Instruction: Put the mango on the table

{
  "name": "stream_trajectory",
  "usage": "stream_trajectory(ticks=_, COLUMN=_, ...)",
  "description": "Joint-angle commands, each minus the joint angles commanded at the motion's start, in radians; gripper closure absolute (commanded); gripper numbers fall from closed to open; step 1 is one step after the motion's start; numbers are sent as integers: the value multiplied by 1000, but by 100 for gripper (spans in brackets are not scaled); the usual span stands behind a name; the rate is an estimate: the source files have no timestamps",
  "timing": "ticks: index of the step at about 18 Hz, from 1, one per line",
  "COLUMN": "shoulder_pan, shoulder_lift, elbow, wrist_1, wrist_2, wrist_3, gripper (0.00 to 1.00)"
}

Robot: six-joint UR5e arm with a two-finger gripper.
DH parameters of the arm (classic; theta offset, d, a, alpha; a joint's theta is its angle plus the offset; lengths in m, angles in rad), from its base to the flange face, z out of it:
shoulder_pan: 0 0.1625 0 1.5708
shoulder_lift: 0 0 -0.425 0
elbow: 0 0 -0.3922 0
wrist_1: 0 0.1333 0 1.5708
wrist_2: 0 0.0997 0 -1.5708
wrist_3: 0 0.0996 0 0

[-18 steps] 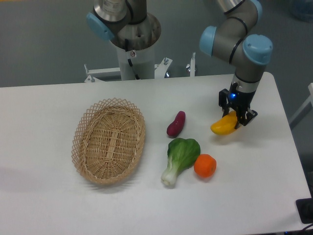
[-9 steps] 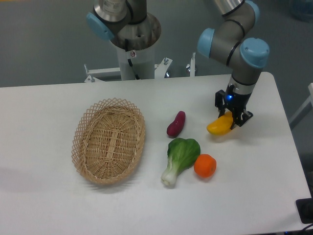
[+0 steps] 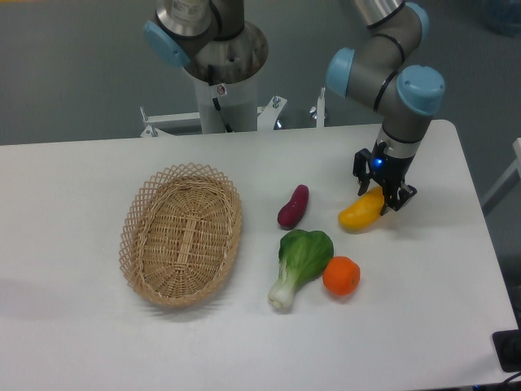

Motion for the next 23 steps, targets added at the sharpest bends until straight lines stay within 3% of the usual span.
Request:
stream_trajectory(ticks=3, shoulder_pan=0, shoulder_lift=3, elbow=6, wrist_1=2, wrist_2=0, wrist_3=-8, gripper=0)
stream_trajectory(ticks=10, shoulder_pan=0, shoulder_lift=52, elbow=71, wrist_1=-3, wrist_2=-6, wrist_3=-34, gripper=0)
stream_trajectory(ticks=14, shoulder_pan=14, shoulder_lift=112, elbow=100, wrist_1=-26, wrist_2=-3, wrist_3=-41, gripper=0)
stream_trajectory(ticks=17, shoulder_pan=55, shoulder_lift=166, elbow=164, wrist_1=-151, wrist_2=-6, wrist_3=-23, gripper=0)
stream_trajectory(ticks=23, shoulder_pan=129, shoulder_lift=193, elbow=339, wrist_1=-426, wrist_2=-9, wrist_3=60, gripper=0)
